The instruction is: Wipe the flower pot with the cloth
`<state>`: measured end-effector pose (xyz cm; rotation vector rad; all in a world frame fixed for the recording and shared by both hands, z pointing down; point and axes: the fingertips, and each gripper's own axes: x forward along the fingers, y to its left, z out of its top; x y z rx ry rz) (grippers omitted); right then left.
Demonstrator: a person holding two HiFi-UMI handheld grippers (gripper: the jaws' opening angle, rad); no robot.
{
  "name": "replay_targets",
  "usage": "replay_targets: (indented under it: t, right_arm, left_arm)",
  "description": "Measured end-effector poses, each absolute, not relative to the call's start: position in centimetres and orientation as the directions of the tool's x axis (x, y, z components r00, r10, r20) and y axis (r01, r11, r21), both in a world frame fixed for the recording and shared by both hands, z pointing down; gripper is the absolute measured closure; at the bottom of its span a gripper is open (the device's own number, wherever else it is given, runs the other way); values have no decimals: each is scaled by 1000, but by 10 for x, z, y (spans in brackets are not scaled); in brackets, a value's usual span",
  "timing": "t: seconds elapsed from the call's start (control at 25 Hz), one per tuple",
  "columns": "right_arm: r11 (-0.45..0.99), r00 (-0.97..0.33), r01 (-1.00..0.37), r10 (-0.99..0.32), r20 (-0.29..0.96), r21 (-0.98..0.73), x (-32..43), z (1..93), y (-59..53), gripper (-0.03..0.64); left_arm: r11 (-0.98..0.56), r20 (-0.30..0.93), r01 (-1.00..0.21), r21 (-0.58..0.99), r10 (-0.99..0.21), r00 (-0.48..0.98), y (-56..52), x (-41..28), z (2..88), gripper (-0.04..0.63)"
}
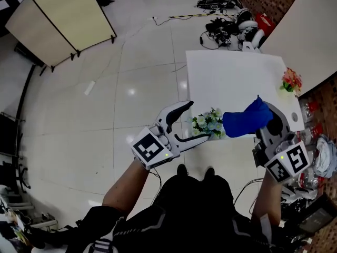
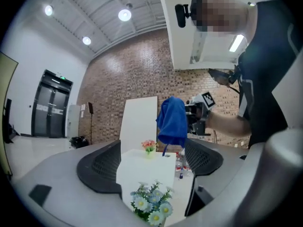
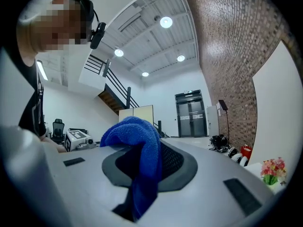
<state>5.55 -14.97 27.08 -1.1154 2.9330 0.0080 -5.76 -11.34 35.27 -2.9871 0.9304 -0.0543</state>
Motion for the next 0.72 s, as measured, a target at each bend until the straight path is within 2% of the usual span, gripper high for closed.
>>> replay_targets:
  t: [0.2,0.72]
  right_arm:
    - [754,-753,-657,-657,25,-3,60,285,-177,552]
    - [768,-765,-641,-638,92,1,75,378,-207,552]
  left_arm:
    - [-842,102,-539,-2,-537,838,-132,-46,400,35]
    - [-823,144,-568,-8,-564,813,-156,-44,544,29]
